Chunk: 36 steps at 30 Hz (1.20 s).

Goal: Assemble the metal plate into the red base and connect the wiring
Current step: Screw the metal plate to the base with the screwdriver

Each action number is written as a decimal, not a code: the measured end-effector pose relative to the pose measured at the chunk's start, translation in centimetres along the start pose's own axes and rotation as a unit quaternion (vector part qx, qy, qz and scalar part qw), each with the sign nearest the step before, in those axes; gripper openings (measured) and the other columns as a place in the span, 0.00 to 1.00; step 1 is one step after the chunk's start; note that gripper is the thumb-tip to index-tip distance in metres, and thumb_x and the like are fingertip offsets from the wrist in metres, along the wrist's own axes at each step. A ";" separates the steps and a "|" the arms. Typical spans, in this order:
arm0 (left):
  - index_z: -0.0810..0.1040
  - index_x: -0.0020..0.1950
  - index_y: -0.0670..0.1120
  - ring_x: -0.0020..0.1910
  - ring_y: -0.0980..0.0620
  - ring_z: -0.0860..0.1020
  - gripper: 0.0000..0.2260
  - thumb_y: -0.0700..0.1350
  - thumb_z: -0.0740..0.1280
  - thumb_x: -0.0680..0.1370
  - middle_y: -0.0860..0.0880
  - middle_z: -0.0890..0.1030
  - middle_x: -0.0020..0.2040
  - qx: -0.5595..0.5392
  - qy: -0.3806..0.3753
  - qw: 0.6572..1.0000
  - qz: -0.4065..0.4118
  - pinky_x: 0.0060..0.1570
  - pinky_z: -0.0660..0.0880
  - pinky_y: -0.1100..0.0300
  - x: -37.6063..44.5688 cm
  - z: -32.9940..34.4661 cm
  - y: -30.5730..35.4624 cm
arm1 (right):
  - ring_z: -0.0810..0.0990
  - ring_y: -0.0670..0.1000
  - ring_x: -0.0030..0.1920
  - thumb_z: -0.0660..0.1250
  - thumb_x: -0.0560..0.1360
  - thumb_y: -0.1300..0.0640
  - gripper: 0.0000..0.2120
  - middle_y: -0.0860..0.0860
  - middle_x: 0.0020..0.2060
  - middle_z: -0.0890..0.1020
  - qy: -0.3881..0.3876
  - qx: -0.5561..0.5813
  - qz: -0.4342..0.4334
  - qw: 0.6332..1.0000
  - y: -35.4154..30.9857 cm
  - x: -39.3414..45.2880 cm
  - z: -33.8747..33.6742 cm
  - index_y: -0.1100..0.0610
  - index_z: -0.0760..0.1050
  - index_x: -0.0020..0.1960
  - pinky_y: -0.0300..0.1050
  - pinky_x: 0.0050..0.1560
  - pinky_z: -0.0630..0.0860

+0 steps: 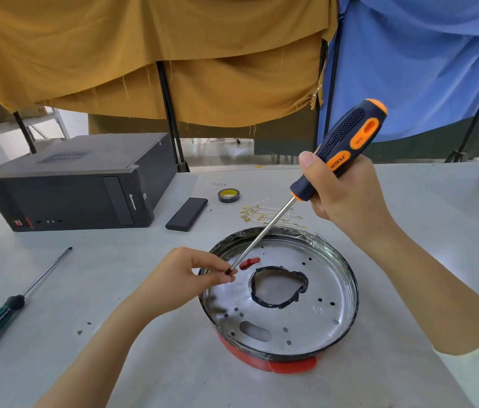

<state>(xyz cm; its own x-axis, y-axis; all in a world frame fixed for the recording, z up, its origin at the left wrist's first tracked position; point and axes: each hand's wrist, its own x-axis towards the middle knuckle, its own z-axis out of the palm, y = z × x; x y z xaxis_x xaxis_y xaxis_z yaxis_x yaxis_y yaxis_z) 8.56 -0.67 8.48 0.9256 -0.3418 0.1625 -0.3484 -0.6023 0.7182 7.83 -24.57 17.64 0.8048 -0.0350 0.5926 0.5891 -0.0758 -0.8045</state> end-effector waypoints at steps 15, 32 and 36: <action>0.86 0.44 0.57 0.46 0.66 0.81 0.07 0.44 0.73 0.74 0.63 0.85 0.42 -0.022 0.031 0.999 -0.018 0.50 0.73 0.73 -0.6 0.2 0.1 | 0.63 0.44 0.19 0.67 0.72 0.48 0.18 0.44 0.19 0.66 0.028 -0.006 -0.018 0.999 0.2 -0.3 0.2 0.46 0.67 0.25 0.32 0.21 0.61; 0.80 0.43 0.43 0.45 0.58 0.84 0.04 0.36 0.73 0.74 0.54 0.87 0.40 -0.162 0.091 0.980 -0.073 0.46 0.75 0.73 -0.6 1.8 -0.2 | 0.64 0.47 0.21 0.71 0.69 0.48 0.13 0.45 0.22 0.68 -0.034 -0.017 0.010 0.999 0.7 -0.1 -0.6 0.53 0.71 0.33 0.35 0.21 0.63; 0.82 0.39 0.50 0.43 0.60 0.83 0.06 0.40 0.75 0.72 0.57 0.86 0.39 -0.130 0.158 0.975 -0.084 0.46 0.75 0.65 -0.7 1.5 -0.1 | 0.70 0.43 0.23 0.72 0.71 0.54 0.05 0.41 0.26 0.74 -0.133 -0.056 0.002 0.989 0.7 0.0 -1.4 0.50 0.76 0.45 0.31 0.26 0.67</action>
<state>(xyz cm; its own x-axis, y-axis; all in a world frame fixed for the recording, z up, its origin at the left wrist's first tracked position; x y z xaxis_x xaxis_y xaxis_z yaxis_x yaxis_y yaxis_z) 7.71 -1.38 7.28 0.9800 0.0094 0.1986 -0.1770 -0.4137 0.8930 8.17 -26.00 17.18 0.8068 0.2276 0.5452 0.5857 -0.1867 -0.7888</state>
